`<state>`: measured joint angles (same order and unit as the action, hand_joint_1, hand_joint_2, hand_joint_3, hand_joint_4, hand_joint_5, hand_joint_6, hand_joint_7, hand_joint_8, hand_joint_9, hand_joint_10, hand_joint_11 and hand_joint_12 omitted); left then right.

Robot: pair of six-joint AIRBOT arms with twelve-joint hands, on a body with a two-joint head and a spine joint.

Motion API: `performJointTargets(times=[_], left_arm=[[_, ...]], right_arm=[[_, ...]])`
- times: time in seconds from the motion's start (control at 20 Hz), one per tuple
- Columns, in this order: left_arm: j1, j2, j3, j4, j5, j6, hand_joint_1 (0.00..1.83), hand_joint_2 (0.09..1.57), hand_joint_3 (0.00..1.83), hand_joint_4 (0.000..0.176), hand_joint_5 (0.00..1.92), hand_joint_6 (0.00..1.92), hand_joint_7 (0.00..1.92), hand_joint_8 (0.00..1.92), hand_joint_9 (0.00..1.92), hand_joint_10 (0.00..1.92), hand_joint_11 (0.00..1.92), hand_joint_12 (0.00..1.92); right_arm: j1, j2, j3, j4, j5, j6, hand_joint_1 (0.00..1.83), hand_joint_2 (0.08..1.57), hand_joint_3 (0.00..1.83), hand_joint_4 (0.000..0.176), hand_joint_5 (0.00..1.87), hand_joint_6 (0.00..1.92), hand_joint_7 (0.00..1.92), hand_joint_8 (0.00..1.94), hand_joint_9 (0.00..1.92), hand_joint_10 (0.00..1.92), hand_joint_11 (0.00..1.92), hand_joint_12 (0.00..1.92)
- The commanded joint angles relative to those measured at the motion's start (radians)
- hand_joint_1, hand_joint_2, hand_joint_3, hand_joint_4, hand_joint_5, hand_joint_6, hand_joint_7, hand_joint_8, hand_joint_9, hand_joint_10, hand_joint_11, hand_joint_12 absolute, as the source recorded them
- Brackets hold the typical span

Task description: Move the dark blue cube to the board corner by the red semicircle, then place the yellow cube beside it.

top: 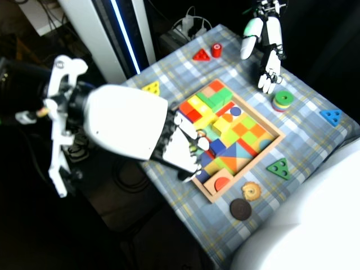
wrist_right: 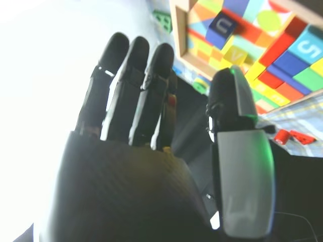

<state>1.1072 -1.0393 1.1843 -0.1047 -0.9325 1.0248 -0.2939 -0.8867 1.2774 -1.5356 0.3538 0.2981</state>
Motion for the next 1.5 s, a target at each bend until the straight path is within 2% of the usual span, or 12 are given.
performJointTargets(times=[0.0,0.05,0.25,0.45,0.55,0.75,1.05,1.15,1.2,1.25,1.35,1.45], left_arm=[[-0.012,-0.004,0.004,-0.004,-0.112,-0.006,0.29,1.33,0.0,0.03,0.42,0.01,0.36,0.01,0.38,0.01,0.23,0.22],[-0.012,-0.004,0.004,-0.004,-0.112,-0.006,0.28,1.33,0.0,0.038,0.41,0.0,0.35,0.0,0.37,0.0,0.22,0.22],[-0.012,-0.006,0.005,-0.004,-0.111,-0.006,0.27,1.34,0.0,0.03,0.42,0.01,0.35,0.0,0.37,0.01,0.24,0.22],[-0.015,-0.005,0.006,-0.007,-0.109,-0.006,0.26,1.33,0.0,0.009,0.45,0.01,0.35,0.0,0.38,0.0,0.25,0.23],[-0.016,-0.005,0.006,-0.006,-0.106,-0.006,0.24,1.34,0.0,0.018,0.43,0.0,0.32,0.0,0.33,0.0,0.2,0.21],[-0.019,-0.006,0.006,-0.005,-0.102,-0.006,0.21,1.35,0.0,0.001,0.46,0.01,0.35,0.01,0.37,0.01,0.22,0.22],[-0.02,-0.009,0.005,-0.003,-0.102,-0.006,0.22,1.35,0.0,0.008,0.48,0.01,0.34,0.0,0.36,0.01,0.21,0.23],[-0.02,-0.009,0.005,-0.003,-0.101,-0.006,0.25,1.35,0.0,0.012,0.47,0.0,0.33,0.0,0.35,0.0,0.2,0.23],[-0.02,-0.009,0.006,-0.003,-0.101,-0.006,0.25,1.35,0.0,0.009,0.48,0.01,0.34,0.01,0.36,0.0,0.21,0.24],[-0.02,-0.009,0.005,-0.003,-0.101,-0.006,0.26,1.35,0.0,0.013,0.47,0.0,0.34,0.0,0.36,0.0,0.2,0.24],[-0.02,-0.009,0.005,-0.003,-0.106,-0.006,0.29,1.34,0.0,0.007,0.48,0.0,0.34,0.0,0.37,0.0,0.21,0.25],[-0.021,-0.01,0.006,-0.003,-0.111,-0.007,0.31,1.33,0.0,0.012,0.48,0.0,0.34,0.0,0.36,0.0,0.18,0.31]], right_arm=[[0.024,-0.008,0.003,0.007,0.018,0.015,1.2,1.11,0.0,0.0,0.6,0.0,0.78,1.65,0.95,1.86,0.93,1.91],[0.031,-0.014,0.007,-0.011,0.021,0.03,1.24,1.11,0.0,0.0,0.6,0.01,0.95,1.88,1.18,1.91,1.21,1.92],[0.032,-0.021,0.032,-0.026,0.038,0.049,1.5,1.15,0.0,0.0,0.58,0.0,1.2,1.94,1.46,1.92,1.49,1.92],[0.032,-0.059,0.052,-0.071,0.046,0.061,1.59,1.18,0.01,0.0,0.59,0.0,1.26,1.94,1.5,1.92,1.52,1.92],[0.032,-0.082,0.073,-0.097,0.045,0.061,1.59,1.17,0.0,0.0,0.57,0.0,1.24,1.94,1.45,1.92,1.5,1.92],[0.032,-0.127,0.117,-0.152,0.045,0.084,1.59,1.17,0.0,0.0,0.53,0.0,1.15,1.94,1.37,1.92,1.4,1.92],[0.032,-0.162,0.146,-0.227,0.048,0.136,1.44,1.24,0.01,0.0,0.47,0.0,1.16,1.94,1.35,1.92,1.37,1.92],[0.029,-0.169,0.146,-0.236,0.049,0.136,1.43,1.24,0.01,0.006,0.48,0.0,1.2,1.94,1.37,1.92,1.42,1.92],[0.025,-0.173,0.146,-0.24,0.051,0.136,1.37,1.26,0.01,0.043,0.46,0.0,1.16,1.94,1.34,1.92,1.38,1.92],[0.021,-0.175,0.146,-0.24,0.053,0.136,1.39,1.25,0.01,0.067,0.48,0.01,1.08,1.94,1.28,1.92,1.35,1.92],[0.012,-0.179,0.144,-0.24,0.056,0.136,1.33,1.26,0.01,0.09,0.43,0.0,1.02,1.94,1.25,1.92,1.34,1.92],[0.005,-0.179,0.136,-0.239,0.06,0.136,1.35,1.25,0.0,0.076,0.41,0.0,1.05,1.94,1.26,1.92,1.35,1.92]])
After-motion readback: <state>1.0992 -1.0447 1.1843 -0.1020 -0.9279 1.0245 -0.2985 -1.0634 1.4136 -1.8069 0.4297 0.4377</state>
